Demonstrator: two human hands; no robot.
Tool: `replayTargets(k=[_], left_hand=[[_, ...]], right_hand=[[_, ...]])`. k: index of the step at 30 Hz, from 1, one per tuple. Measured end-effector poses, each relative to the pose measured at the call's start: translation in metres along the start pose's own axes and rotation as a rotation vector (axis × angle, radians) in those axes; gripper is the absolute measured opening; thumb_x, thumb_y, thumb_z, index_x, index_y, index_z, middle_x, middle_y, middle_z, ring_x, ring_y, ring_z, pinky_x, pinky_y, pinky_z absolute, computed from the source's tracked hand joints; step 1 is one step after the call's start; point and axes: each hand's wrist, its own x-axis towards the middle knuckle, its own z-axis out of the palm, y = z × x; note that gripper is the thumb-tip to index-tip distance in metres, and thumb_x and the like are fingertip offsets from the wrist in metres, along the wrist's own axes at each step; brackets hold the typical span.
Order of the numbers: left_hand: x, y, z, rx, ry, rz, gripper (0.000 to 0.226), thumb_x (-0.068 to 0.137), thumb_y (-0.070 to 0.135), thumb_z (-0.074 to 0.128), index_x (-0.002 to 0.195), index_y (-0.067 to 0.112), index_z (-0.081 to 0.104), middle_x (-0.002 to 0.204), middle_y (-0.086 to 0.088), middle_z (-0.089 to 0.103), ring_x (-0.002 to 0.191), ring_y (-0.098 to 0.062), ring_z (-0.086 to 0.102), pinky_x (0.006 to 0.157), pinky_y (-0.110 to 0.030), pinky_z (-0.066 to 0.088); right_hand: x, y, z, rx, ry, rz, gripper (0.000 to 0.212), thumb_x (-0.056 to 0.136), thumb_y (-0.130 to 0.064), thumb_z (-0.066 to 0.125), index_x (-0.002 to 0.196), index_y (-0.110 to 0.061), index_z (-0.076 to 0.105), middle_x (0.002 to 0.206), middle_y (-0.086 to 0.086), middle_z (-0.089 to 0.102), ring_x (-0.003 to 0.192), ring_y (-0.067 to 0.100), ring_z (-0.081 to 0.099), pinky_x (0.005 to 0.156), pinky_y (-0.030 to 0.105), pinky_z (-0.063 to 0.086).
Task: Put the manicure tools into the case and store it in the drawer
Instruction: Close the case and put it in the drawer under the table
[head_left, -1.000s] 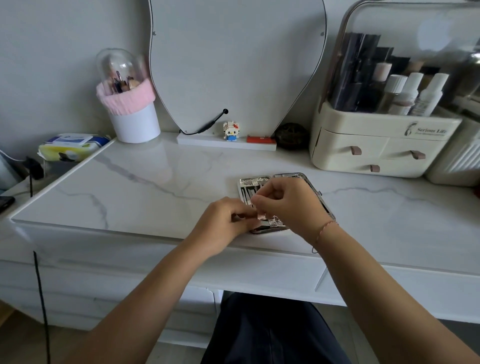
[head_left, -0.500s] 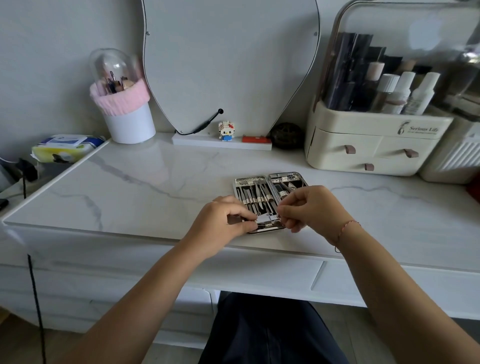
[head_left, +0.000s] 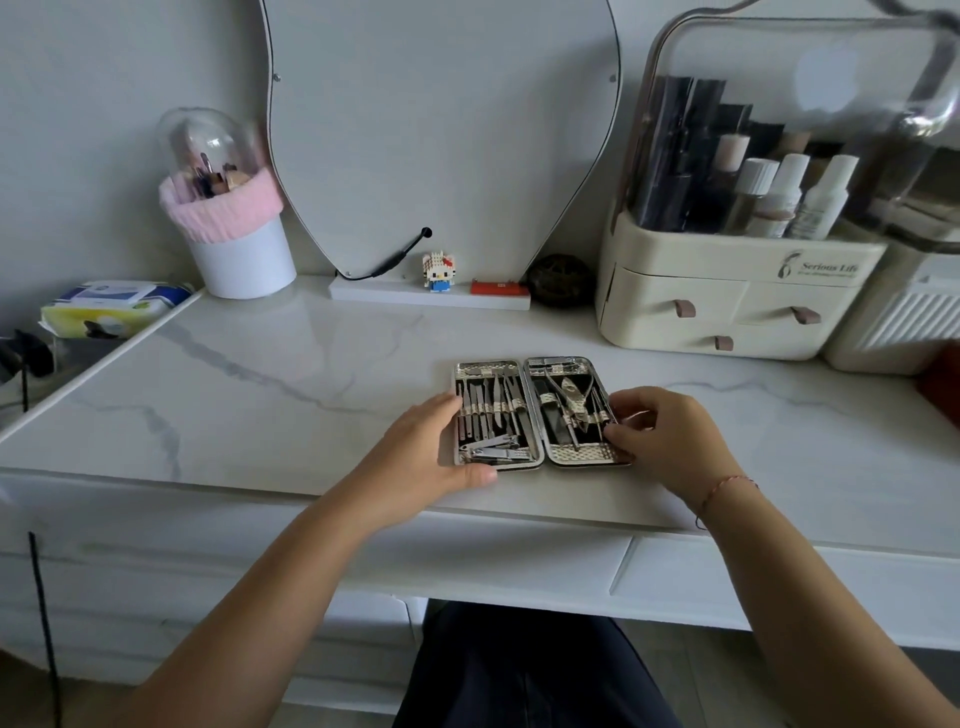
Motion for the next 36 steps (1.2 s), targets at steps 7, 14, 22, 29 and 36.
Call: replayTargets(k=[7,14,22,29,36], left_hand=[[0.002,-0.007,-0.016,-0.115,0.025,-0.044,0.083,0.077,0.044,0.071,0.147,0.028,0.029,0.152,0.011,0.032,0.135,0.000,0.028,0.107,-0.021,0.023],[0.013,0.009,-0.022,-0.525,0.100,-0.194,0.043,0.091,0.038,0.056,0.127,0.016,0.056,0.129,0.004,0.058,0.123,-0.010,0.050,0.100,-0.024,0.033],[0.023,0.017,-0.026,-1.013,0.206,-0.343,0.022,0.093,0.019,0.054,0.105,0.003,0.062,0.099,-0.011,0.067,0.087,-0.018,0.062,0.078,-0.030,0.050],[0.028,0.049,-0.002,-0.944,0.174,-0.132,0.035,0.095,0.041,0.042,0.102,0.020,0.070,0.107,-0.002,0.071,0.100,-0.012,0.063,0.093,-0.032,0.043],[0.028,0.056,0.037,-0.386,0.053,0.051,0.050,0.091,0.053,0.047,0.131,0.026,0.056,0.144,0.011,0.044,0.133,-0.002,0.038,0.113,-0.026,0.027]], right_hand=[[-0.003,-0.003,0.006,0.016,0.016,-0.042,0.027,0.077,-0.008,0.068,0.104,-0.012,0.067,0.086,-0.001,0.067,0.078,0.014,0.062,0.073,0.018,0.042],[0.007,-0.002,0.007,0.225,0.039,0.090,0.027,0.084,-0.013,0.062,0.110,-0.008,0.063,0.091,0.004,0.071,0.088,0.022,0.067,0.088,0.039,0.052],[0.006,-0.009,0.000,0.673,-0.047,0.280,0.017,0.089,0.002,0.054,0.105,0.002,0.058,0.082,0.015,0.064,0.065,0.021,0.062,0.049,0.018,0.054],[0.005,-0.017,-0.005,0.785,-0.291,0.350,0.023,0.095,-0.017,0.049,0.087,-0.001,0.063,0.069,0.011,0.066,0.050,0.014,0.063,0.043,0.021,0.051],[0.011,-0.020,-0.003,0.711,-0.384,0.353,0.038,0.094,-0.038,0.049,0.090,-0.003,0.065,0.069,0.011,0.065,0.054,0.016,0.062,0.049,0.024,0.053]])
